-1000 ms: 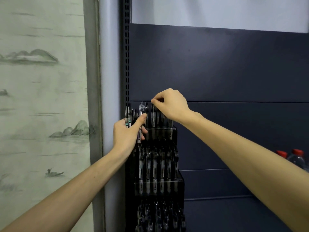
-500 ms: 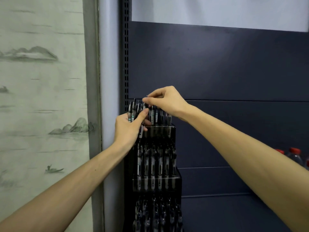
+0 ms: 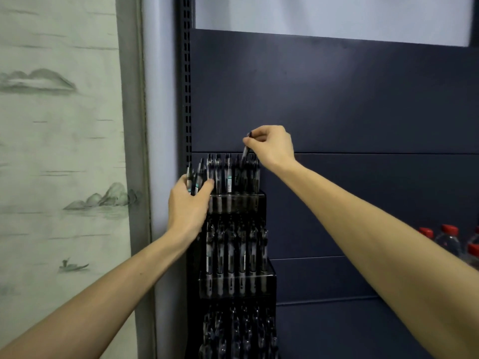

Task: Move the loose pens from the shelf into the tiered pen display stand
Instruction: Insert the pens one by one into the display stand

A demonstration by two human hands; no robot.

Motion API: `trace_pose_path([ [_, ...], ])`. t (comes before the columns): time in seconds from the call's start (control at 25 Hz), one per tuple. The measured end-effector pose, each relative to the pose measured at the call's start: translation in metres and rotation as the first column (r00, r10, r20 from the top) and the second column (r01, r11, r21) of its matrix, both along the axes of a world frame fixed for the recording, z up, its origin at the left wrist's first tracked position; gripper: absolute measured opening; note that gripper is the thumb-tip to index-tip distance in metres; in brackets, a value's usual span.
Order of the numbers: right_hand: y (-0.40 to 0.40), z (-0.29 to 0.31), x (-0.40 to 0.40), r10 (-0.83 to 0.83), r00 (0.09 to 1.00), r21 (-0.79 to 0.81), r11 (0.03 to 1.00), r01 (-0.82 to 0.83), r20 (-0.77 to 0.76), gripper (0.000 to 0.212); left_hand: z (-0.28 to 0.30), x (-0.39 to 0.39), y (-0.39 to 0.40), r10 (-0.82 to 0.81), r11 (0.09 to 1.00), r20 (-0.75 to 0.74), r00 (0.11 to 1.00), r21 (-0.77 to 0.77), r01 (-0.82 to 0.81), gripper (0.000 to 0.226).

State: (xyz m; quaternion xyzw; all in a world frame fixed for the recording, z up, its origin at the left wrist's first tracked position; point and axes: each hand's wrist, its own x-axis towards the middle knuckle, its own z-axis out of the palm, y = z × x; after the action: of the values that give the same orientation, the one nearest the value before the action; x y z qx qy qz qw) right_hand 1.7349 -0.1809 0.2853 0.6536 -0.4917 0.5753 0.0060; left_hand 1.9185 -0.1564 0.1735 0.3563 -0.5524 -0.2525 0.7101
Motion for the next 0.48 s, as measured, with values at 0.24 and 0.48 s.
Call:
trace_pose_path([
  [0.24,-0.010,0.001,0.014,-0.072,0.992,-0.040,0.997,0.069,-0.099,0.028,0.023,-0.009,0.003,-0.031,0.997,-0.036,0.999,-0.075,0.029,0.019],
  [0.48,-0.016,0.003,0.010,-0.075,0.995,-0.038,0.997,0.072,-0.067,0.026,0.011,-0.006,-0.002,-0.020,0.993,-0.054,0.998,-0.115,0.014,0.019],
])
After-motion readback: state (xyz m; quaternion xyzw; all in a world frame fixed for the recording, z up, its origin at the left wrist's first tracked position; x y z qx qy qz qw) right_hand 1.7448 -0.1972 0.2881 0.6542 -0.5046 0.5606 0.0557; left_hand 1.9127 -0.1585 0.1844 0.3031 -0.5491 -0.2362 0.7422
